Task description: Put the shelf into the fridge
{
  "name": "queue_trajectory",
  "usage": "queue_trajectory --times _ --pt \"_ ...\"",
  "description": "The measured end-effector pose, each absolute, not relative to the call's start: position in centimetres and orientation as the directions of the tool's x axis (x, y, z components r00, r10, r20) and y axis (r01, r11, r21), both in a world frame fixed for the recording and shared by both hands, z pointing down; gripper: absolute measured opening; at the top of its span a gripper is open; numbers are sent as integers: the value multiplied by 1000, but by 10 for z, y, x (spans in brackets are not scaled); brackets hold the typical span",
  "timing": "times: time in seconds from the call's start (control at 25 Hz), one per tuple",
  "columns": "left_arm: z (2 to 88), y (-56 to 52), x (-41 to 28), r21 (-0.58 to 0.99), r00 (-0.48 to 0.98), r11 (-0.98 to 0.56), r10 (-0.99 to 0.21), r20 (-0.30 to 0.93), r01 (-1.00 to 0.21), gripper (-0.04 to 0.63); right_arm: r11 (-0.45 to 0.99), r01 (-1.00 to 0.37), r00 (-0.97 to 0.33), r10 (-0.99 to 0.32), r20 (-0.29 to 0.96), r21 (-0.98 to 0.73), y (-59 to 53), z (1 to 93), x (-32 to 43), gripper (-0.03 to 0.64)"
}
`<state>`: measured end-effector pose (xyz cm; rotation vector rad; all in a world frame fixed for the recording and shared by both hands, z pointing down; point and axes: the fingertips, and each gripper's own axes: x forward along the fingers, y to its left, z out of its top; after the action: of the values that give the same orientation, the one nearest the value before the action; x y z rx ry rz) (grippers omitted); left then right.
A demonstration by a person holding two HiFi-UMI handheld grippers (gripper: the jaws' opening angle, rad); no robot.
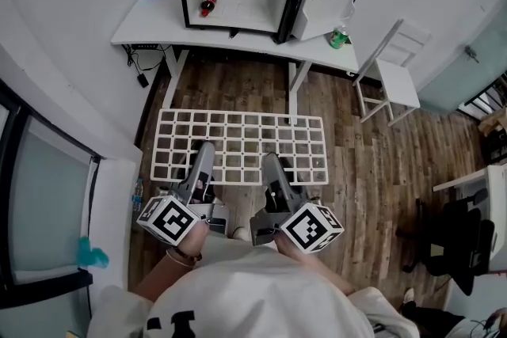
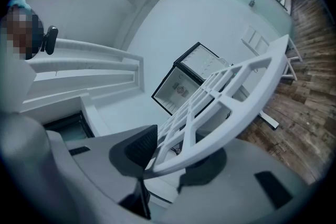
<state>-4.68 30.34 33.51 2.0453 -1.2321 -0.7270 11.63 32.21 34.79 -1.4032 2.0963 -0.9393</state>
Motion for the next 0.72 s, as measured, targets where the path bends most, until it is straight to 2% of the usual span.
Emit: queue_trajectory --times 0.72 --pt "342 280 -36 748 388 -338 -914 -118 -571 126 260 -603 -408 -913 12 -754 295 357 127 133"
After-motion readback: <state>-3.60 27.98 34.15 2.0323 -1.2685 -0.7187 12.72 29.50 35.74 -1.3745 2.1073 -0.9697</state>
